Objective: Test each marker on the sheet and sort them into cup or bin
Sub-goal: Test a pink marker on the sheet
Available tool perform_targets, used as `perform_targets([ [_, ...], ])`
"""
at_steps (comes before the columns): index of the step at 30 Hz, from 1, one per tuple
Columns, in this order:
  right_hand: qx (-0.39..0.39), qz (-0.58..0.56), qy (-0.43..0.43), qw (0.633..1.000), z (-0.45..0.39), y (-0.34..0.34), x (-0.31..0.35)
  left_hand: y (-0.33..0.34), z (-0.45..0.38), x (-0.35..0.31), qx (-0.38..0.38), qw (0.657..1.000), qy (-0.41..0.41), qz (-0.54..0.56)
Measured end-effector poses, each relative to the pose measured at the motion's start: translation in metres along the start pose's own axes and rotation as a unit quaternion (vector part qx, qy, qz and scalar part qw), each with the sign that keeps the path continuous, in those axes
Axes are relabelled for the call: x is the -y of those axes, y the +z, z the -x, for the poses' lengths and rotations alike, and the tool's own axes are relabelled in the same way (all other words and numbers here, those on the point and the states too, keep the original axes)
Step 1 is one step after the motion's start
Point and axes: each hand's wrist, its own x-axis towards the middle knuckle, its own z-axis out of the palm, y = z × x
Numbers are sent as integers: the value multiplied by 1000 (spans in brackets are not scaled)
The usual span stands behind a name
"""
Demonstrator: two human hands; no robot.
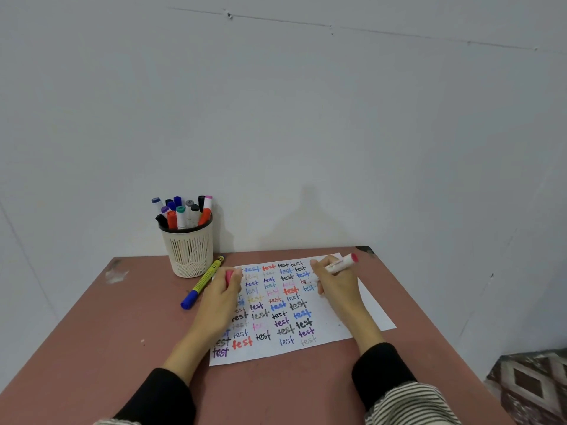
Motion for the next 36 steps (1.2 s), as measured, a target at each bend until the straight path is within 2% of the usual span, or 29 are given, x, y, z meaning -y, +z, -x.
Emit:
perform_targets([
  [3,23,38,2,999,1,1,-1,2,-2,2,-1,1000,-14,14],
  [7,5,72,10,997,2,3,-1,6,-2,1,7,1000,-4,7],
  [15,25,94,21,995,1,6,-4,7,-5,8,18,1000,1,7],
  [19,13,84,37,996,-2,6,-7,7,-6,11,20,1000,6,-2],
  [25,-9,22,4,1000,-1,3,-3,7,-7,11,23,1000,7,-6],
  [32,19,103,1,995,0,6,-6,7,-6,10,23,1000,12,-4],
  [36,4,120,-3,993,-2,6,-7,6,-6,10,24,1000,10,-8],
])
